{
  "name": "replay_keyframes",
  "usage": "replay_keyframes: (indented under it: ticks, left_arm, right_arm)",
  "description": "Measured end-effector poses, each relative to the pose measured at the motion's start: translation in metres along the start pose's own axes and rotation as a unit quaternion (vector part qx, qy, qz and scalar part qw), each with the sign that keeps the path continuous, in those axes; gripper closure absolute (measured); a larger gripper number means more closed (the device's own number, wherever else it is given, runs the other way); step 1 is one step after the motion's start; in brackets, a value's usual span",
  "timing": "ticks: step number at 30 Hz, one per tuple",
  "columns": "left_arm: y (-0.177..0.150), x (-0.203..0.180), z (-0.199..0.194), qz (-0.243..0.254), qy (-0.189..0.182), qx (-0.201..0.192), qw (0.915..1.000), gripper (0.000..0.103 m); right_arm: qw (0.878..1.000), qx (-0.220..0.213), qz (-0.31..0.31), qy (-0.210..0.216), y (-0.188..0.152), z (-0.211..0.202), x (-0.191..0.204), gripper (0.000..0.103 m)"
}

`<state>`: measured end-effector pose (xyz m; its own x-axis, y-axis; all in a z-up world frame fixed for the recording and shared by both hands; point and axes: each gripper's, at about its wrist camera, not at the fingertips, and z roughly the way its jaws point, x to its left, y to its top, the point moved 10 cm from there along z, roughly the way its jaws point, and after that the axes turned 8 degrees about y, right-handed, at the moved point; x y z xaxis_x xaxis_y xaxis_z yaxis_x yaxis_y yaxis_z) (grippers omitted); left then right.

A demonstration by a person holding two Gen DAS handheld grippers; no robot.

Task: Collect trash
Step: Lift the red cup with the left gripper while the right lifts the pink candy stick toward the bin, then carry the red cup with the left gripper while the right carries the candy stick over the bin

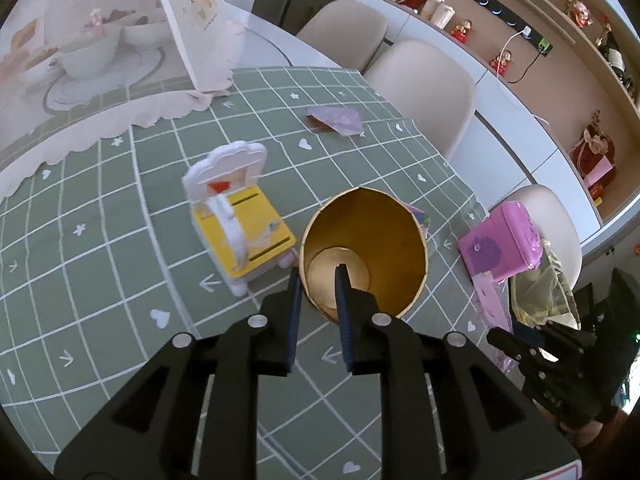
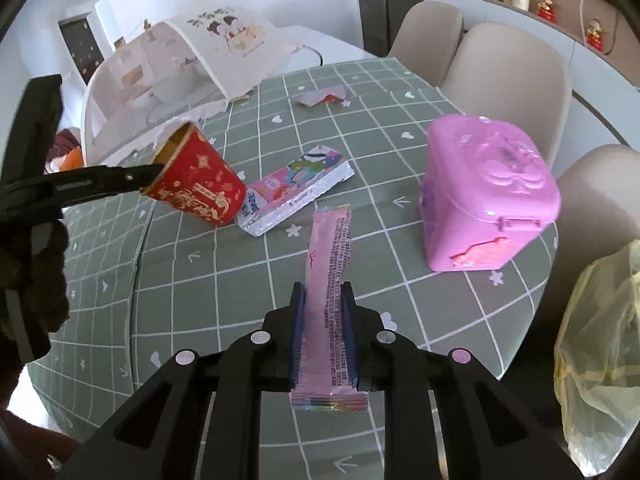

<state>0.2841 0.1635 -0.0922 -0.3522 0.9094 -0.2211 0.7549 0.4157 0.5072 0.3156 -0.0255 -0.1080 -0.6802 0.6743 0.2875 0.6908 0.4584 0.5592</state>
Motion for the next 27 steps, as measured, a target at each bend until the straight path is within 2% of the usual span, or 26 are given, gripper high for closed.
replay_keyframes:
  ticks: [2,3,4,6,10,16,21,27]
  left_arm:
    - [0.0,-0.006,0.005,-0.001,-0.005,0.014,0.9999,0.088]
    - [0.001,-0.012,0.005,0.005,-0.012,0.018,0.9998,0.094]
    - [0.002,-0.016,0.003,0.012,-0.01,0.013,0.9998,0.099]
    - [0.005,-0.025,-0.002,0.025,-0.009,0.001,0.9996,0.099]
    - [0.021,-0.044,-0.026,0.041,-0.011,-0.039,0.9984,0.1]
    - [0.063,-0.082,-0.08,0.081,-0.015,-0.123,0.989,0.099]
    - [0.091,-0.128,-0.108,0.1,-0.055,-0.157,0.981,0.099]
    - [0.1,-0.203,-0.111,0.142,-0.112,-0.159,0.9704,0.099]
  right_arm:
    - [1.0,-0.009,0.005,0.003,0.002,-0.005,0.0,0.085]
    - [1.0,-0.015,0.004,0.004,0.004,-0.009,0.0,0.085]
    - [1.0,-0.02,0.004,0.004,0.005,-0.012,0.003,0.085]
    - [1.0,-0.029,0.001,0.006,0.009,-0.02,0.004,0.085]
    - [0.999,-0.051,-0.007,0.003,0.02,-0.04,0.004,0.085]
    - [0.995,-0.102,-0.014,-0.017,0.052,-0.085,-0.007,0.085]
    - [0.989,-0.14,0.002,-0.043,0.066,-0.127,-0.028,0.085]
    - [0.98,-0.175,0.018,-0.094,0.064,-0.176,-0.07,0.085]
